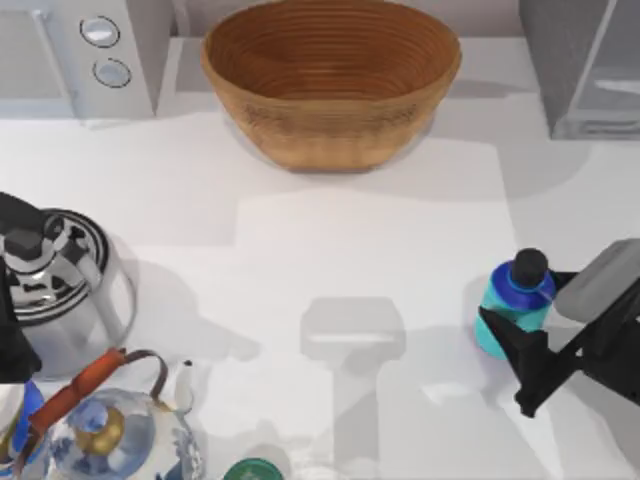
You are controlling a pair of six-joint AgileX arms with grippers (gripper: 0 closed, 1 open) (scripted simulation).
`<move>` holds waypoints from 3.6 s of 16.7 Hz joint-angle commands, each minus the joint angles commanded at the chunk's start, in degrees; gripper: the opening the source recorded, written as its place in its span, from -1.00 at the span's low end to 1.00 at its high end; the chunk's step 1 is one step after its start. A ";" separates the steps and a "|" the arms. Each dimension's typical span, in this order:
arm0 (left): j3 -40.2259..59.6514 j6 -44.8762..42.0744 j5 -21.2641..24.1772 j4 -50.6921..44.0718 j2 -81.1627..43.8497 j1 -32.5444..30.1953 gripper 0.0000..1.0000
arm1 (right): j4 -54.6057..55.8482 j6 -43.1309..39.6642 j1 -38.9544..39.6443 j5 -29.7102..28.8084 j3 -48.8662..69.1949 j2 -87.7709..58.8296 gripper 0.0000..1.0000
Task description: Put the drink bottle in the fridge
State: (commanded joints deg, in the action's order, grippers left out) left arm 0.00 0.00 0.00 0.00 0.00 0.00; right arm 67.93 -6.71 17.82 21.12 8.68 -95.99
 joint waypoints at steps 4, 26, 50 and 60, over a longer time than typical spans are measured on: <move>0.00 0.00 0.00 0.00 0.00 0.00 1.00 | -13.47 -3.84 -11.15 10.55 -1.31 13.69 -0.98; 0.00 0.00 0.00 0.00 0.00 0.00 1.00 | -48.48 1.99 -17.14 -6.86 -5.71 68.33 -0.98; 0.00 0.00 0.00 0.00 0.00 0.00 1.00 | -47.65 6.48 -22.85 -16.04 8.87 62.97 -0.98; 0.00 0.00 0.00 0.00 0.00 0.00 1.00 | -14.17 7.94 -30.96 -9.00 38.20 -3.90 -0.98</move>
State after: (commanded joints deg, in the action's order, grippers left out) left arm 0.00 0.00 0.00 0.00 0.00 0.00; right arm 53.76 1.23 -13.13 12.12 46.88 -99.88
